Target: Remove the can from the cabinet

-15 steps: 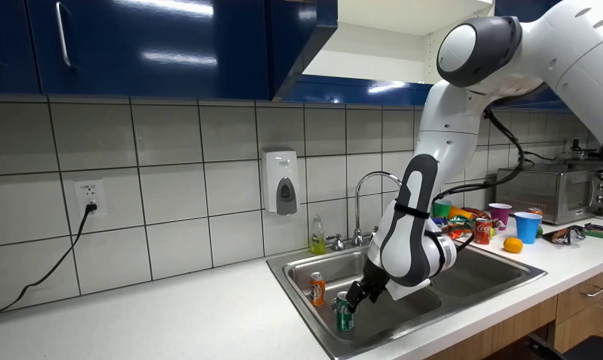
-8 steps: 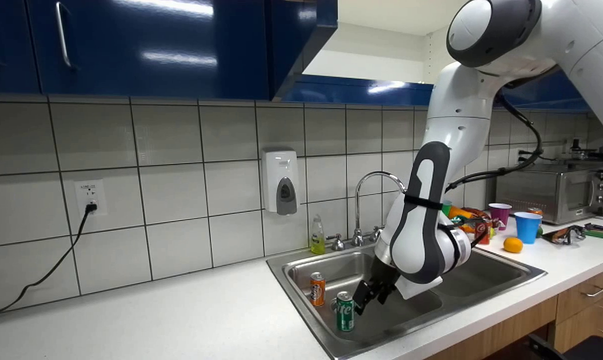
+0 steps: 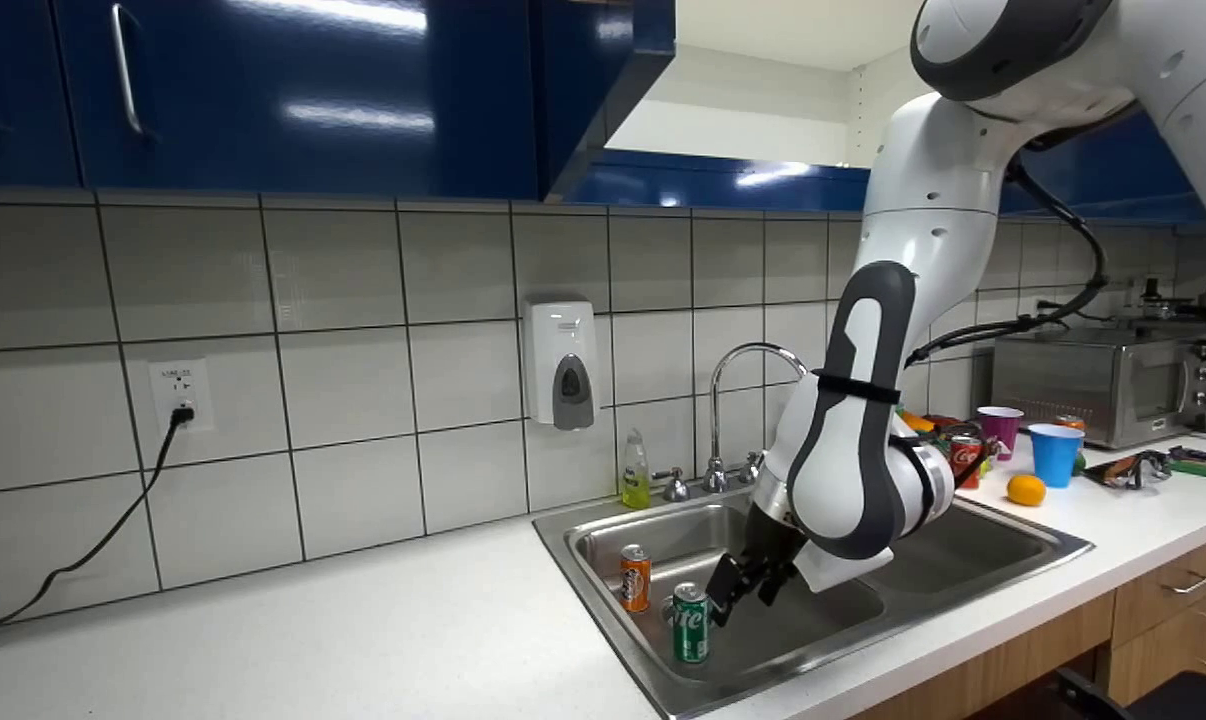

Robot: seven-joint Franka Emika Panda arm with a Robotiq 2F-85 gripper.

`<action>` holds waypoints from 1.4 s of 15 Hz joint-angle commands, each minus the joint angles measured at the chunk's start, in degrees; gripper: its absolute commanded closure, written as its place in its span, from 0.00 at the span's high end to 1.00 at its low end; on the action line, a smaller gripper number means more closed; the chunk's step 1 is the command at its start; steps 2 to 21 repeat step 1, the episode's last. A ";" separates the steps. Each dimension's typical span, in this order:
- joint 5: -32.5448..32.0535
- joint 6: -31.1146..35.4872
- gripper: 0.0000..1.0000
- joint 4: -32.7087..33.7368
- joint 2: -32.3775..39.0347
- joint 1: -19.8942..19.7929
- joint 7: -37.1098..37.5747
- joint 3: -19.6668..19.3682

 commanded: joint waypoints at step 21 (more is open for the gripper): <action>0.26 -0.10 1.00 -0.03 -0.10 0.11 -0.02 0.05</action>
